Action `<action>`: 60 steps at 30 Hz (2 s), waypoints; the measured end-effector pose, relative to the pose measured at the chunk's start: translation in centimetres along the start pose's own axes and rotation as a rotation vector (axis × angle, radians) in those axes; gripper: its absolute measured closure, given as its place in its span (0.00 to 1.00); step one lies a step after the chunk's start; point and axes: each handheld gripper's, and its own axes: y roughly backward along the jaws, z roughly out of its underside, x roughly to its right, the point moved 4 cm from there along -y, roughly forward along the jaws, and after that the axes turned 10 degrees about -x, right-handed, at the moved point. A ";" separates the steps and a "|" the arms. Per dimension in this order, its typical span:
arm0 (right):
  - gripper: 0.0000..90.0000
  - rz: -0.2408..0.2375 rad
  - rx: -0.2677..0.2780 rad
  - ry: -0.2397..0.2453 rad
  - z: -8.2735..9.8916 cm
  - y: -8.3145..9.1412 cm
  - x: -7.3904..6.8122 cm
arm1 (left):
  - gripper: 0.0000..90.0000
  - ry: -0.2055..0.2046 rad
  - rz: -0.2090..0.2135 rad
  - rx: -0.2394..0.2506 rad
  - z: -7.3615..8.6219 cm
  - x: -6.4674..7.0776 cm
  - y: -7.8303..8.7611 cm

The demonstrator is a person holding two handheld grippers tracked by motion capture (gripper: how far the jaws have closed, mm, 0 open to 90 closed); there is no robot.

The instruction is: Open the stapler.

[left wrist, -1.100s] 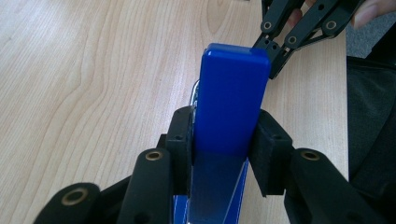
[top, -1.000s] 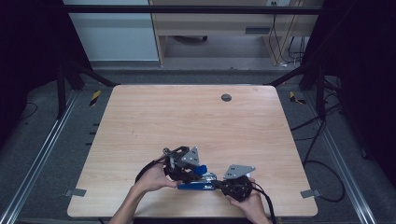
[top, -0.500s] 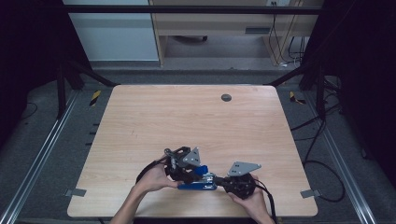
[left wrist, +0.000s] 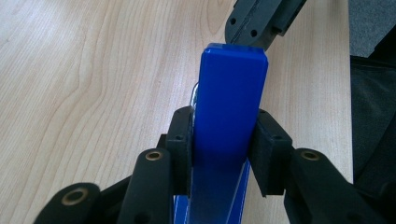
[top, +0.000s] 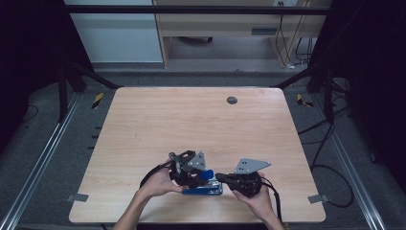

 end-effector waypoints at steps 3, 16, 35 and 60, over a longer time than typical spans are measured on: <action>1.00 -0.003 -0.006 0.000 0.0 -0.1 0.0 | 0.71 -0.001 -0.001 -0.002 0.0 0.0 0.0; 1.00 -0.009 -0.028 0.011 0.0 -0.6 -0.2 | 0.68 0.031 0.003 -0.001 0.2 0.0 -0.1; 1.00 -0.002 -0.030 0.019 0.1 -0.7 -0.3 | 0.57 0.267 -0.107 0.183 5.1 1.0 3.3; 1.00 0.002 -0.027 0.023 0.1 -0.8 -0.4 | 0.87 0.581 -0.340 0.477 7.6 5.4 2.0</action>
